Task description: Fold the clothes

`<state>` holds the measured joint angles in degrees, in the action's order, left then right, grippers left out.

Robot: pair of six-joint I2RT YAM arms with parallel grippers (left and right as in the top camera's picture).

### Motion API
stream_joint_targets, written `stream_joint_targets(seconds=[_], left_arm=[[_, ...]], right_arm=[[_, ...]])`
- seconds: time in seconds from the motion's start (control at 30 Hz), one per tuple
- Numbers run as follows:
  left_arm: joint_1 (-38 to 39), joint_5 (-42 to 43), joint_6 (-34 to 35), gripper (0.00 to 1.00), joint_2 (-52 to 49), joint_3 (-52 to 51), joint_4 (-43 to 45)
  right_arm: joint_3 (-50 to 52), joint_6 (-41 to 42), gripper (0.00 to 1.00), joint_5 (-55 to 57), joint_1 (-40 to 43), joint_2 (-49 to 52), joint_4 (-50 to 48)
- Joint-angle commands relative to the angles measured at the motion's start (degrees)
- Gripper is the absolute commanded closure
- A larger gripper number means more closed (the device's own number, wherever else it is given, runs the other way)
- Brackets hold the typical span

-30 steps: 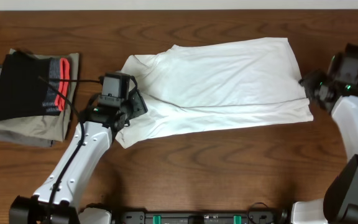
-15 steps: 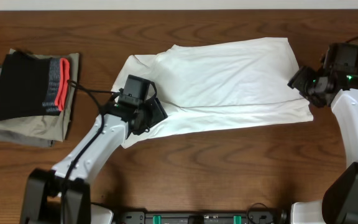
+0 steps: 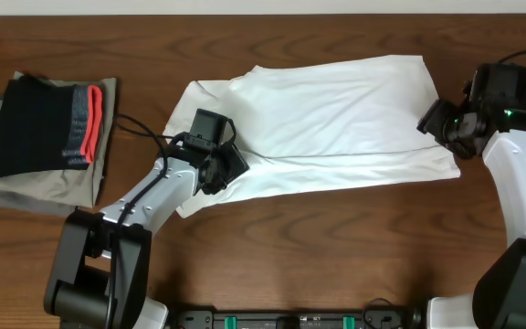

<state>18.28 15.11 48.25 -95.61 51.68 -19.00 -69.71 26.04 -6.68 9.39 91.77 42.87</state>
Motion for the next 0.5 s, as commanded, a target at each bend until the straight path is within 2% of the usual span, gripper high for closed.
stream_joint_targets(seconds=[0.0, 0.27, 0.33, 0.47], left_arm=[[0.0, 0.3, 0.3, 0.47, -0.7, 0.9, 0.2], [0.0, -0.2, 0.3, 0.52, -1.5, 0.9, 0.2], [0.0, -0.1, 0.4, 0.64, -2.5, 0.9, 0.3], [0.0, -0.1, 0.3, 0.81, -3.1, 0.9, 0.3]], right_arm=[[-0.7, -1.5, 0.35, -0.2, -0.5, -0.4, 0.3], [-0.7, -1.5, 0.35, -0.2, -0.5, -0.4, 0.5], [-0.7, -1.5, 0.35, -0.2, -0.5, -0.4, 0.5], [-0.7, -1.5, 0.35, -0.2, -0.5, -0.4, 0.5]])
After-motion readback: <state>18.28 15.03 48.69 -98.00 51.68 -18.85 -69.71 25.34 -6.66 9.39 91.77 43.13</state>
